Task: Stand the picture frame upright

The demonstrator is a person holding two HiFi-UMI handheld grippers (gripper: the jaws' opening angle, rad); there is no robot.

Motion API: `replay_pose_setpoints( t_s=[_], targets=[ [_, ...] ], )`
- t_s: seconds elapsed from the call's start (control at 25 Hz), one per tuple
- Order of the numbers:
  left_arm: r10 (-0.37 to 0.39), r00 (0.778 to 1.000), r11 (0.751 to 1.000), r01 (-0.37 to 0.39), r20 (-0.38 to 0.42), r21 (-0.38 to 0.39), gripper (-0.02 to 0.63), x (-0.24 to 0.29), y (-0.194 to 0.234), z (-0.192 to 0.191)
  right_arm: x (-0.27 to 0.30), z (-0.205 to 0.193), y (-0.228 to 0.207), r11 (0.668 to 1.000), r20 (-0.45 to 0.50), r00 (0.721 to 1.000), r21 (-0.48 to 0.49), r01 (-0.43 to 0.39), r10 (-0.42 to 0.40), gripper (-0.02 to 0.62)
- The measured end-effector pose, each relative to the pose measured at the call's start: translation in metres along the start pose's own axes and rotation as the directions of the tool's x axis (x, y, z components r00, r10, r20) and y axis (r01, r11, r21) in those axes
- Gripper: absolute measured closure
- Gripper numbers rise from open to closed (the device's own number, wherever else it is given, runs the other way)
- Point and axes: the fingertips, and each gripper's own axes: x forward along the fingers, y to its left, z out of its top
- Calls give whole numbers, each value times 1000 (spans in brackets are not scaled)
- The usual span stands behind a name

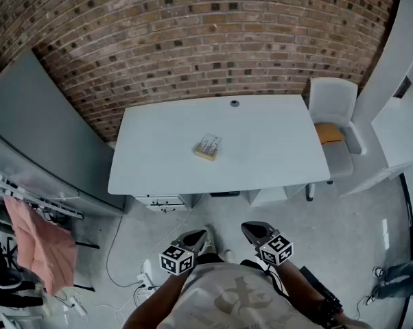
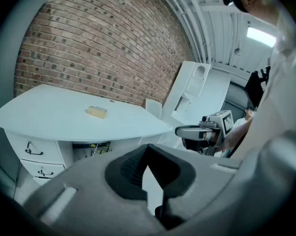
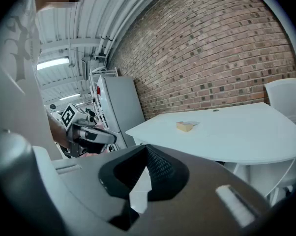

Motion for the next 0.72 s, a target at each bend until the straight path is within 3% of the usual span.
replay_pose_setpoints(
  t_s=[0.72],
  targets=[
    [-2,1000,1000,2,4,13,604,-6,-5,2,-6,0,8,1000,43,999,9,-25,25,589]
  ],
)
